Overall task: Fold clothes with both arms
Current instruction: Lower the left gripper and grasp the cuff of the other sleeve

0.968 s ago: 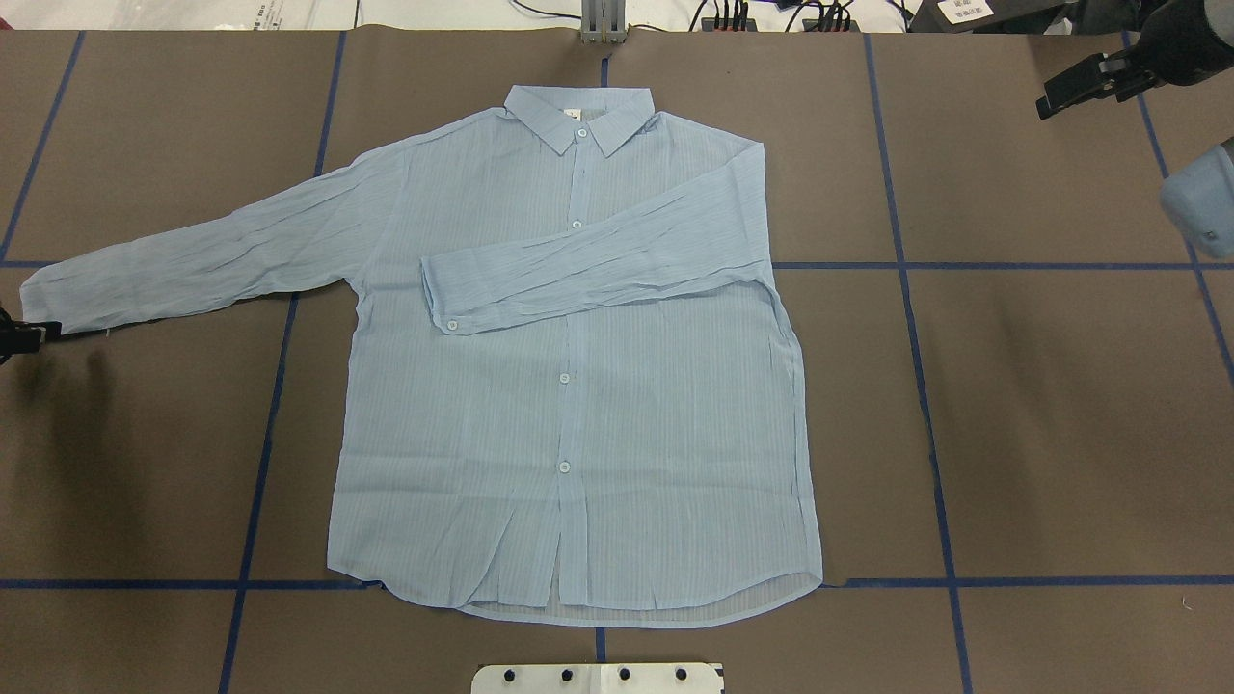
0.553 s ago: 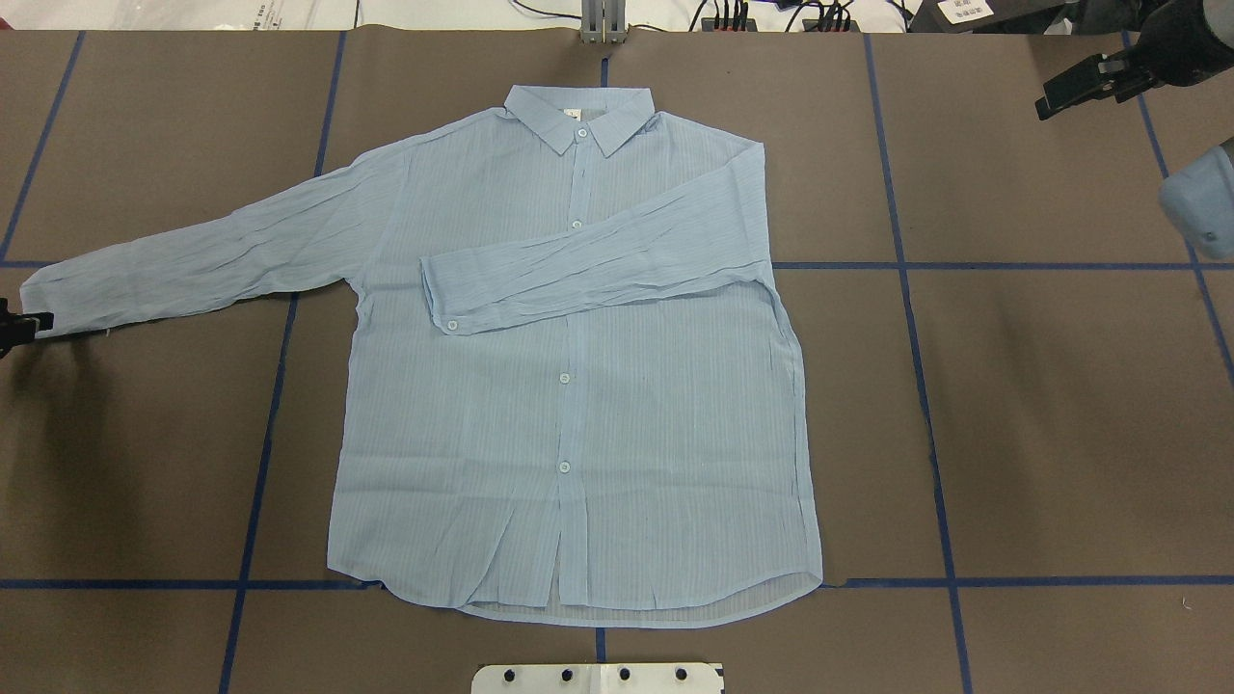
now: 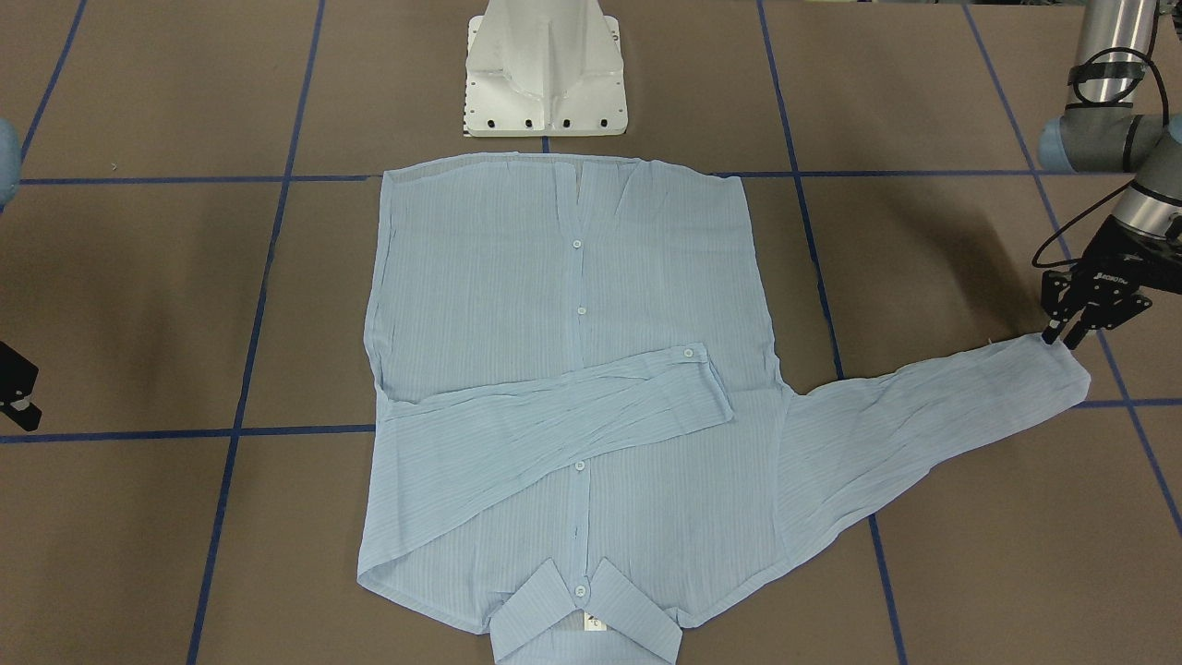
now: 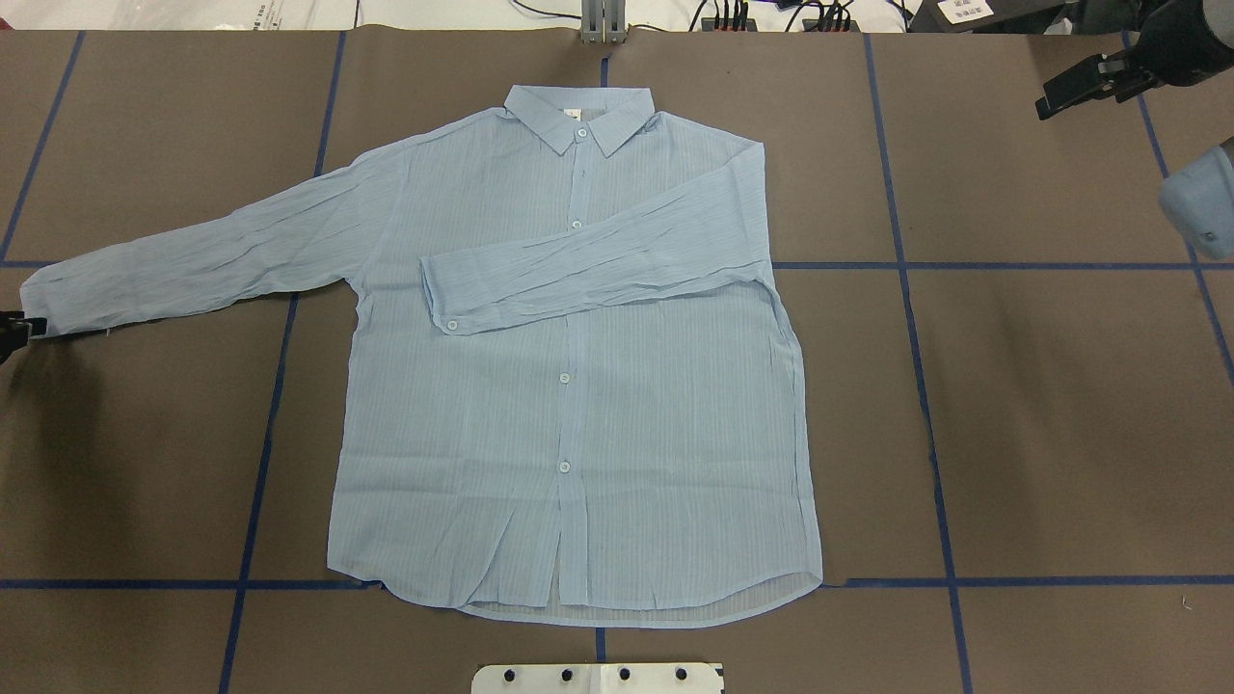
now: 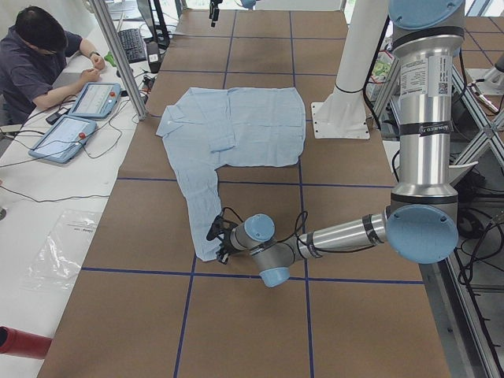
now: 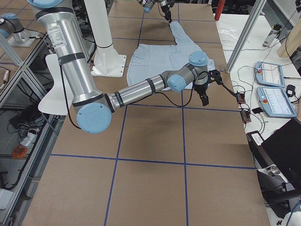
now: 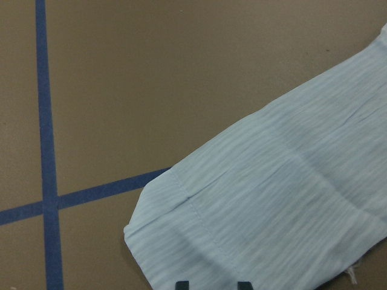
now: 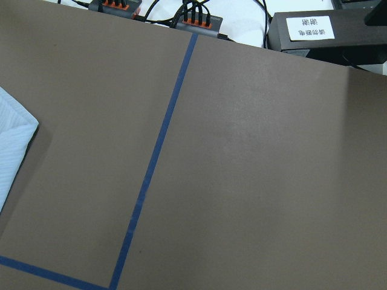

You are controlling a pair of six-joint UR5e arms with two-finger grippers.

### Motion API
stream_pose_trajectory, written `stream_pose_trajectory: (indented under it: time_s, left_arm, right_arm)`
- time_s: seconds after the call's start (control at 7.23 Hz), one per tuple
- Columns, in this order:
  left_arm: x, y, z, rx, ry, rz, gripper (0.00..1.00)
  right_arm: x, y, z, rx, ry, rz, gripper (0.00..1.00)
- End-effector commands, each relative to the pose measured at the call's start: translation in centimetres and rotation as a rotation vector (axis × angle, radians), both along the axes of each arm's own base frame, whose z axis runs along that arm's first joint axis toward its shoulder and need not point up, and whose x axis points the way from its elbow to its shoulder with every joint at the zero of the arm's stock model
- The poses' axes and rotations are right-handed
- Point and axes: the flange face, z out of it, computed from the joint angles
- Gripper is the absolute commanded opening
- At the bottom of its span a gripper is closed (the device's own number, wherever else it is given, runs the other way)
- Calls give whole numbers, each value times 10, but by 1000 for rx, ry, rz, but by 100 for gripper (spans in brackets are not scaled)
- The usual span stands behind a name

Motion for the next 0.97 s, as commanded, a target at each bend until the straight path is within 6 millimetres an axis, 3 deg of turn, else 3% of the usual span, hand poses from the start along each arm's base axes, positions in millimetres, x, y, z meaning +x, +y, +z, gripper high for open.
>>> stream_pose_trajectory:
  time_s: [0.0,0.41,0.69,0.83]
  left_arm:
    - [3,7,3,-2,3,17,41]
    - [7,9,4,-3,2,28,40]
    - [6,10,4,3,6,26,0]
    - [6,10,0,17,15,26,0]
  right_arm:
    - [0,0,0,0,1,1,100]
    - [0,0,0,0,1,1,100]
    - [0,0,-1,-2,-2,5,100]
    - [0,0,-2,0,-3,6,100]
